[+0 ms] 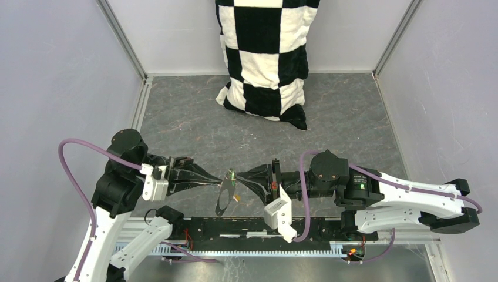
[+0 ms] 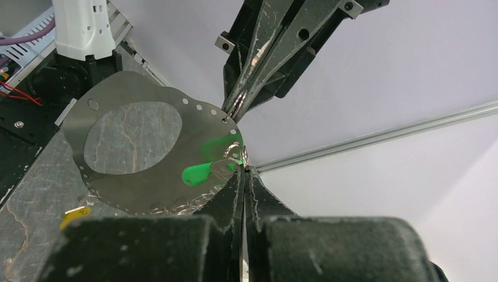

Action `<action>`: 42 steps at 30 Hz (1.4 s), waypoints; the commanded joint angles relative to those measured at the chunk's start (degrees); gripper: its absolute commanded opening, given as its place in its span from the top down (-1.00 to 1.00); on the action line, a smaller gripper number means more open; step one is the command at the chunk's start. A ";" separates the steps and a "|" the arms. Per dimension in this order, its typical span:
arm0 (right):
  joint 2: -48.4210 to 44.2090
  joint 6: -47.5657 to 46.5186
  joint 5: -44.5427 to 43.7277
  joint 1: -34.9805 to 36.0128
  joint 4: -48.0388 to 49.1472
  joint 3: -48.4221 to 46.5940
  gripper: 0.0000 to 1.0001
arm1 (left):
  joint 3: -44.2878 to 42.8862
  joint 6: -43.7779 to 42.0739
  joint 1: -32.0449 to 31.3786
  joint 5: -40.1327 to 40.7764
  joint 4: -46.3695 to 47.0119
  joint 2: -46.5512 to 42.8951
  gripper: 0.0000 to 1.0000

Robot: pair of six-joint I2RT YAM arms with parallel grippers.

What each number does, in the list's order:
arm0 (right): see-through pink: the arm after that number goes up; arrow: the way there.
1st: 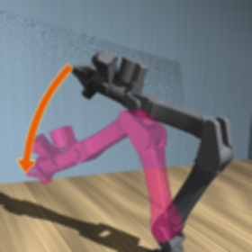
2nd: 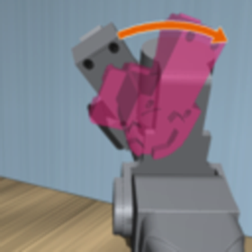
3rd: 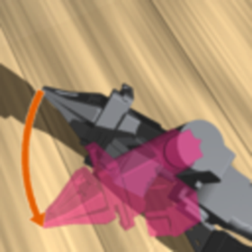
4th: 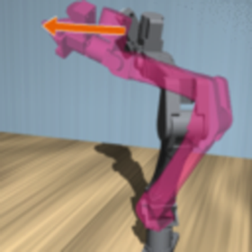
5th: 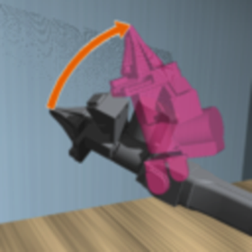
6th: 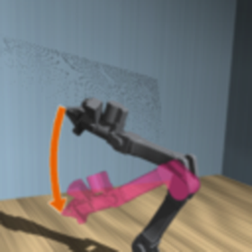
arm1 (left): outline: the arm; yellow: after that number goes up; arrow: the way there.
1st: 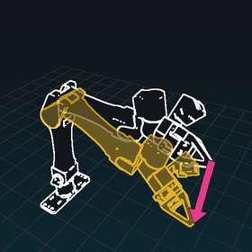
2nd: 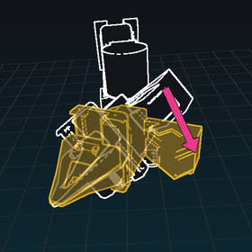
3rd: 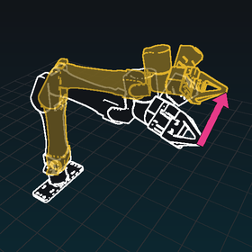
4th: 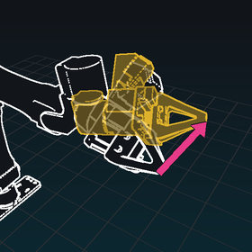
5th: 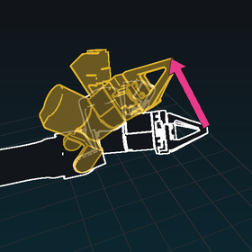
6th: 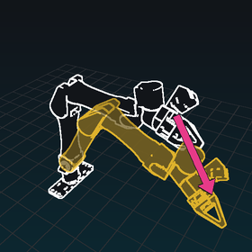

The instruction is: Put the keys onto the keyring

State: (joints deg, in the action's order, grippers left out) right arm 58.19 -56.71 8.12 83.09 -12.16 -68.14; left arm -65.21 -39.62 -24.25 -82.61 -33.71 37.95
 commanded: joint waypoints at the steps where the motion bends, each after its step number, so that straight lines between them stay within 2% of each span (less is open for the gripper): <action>1: 0.24 -0.03 1.92 -0.03 1.43 -1.44 1.00 | -0.36 2.83 -0.26 -0.46 1.78 0.50 0.96; 28: 1.61 1.96 6.56 -0.03 2.98 -1.40 0.99 | 0.58 1.96 -0.23 0.19 1.89 -0.31 0.96; 42: 1.16 3.09 7.92 -0.03 3.58 -1.47 1.00 | 2.19 -2.19 -0.21 1.92 2.16 -1.81 0.96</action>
State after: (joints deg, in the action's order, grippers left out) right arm 59.96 -54.70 14.90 83.09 -11.42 -68.14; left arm -63.29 -39.90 -24.25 -81.28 -33.67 36.47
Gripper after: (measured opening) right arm 0.006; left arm 0.023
